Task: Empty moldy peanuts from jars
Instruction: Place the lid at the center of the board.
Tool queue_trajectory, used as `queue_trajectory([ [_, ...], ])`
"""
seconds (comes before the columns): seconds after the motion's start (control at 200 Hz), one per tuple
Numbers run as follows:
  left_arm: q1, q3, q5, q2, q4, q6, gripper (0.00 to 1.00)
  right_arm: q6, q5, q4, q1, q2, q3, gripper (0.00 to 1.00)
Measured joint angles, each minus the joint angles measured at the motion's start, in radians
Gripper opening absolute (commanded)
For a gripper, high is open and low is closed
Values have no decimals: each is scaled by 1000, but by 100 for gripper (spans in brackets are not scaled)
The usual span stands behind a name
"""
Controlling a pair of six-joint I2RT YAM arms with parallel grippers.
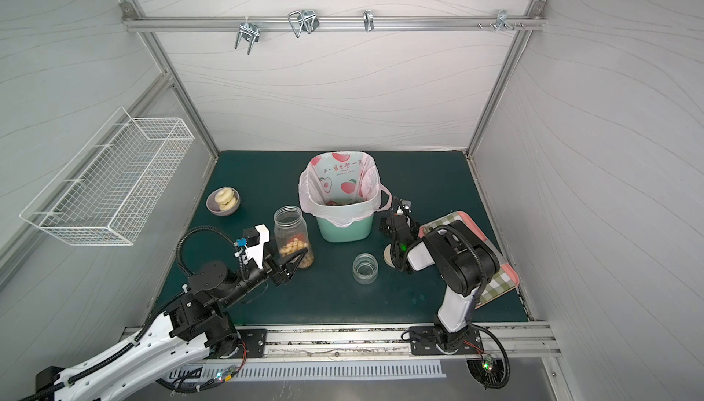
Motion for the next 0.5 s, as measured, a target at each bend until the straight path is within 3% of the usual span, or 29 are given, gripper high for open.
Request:
queue_trajectory([
  [0.5, 0, 0, 27, -6, 16, -7, 31, 61, -186, -433, -4, -466, 19, 99],
])
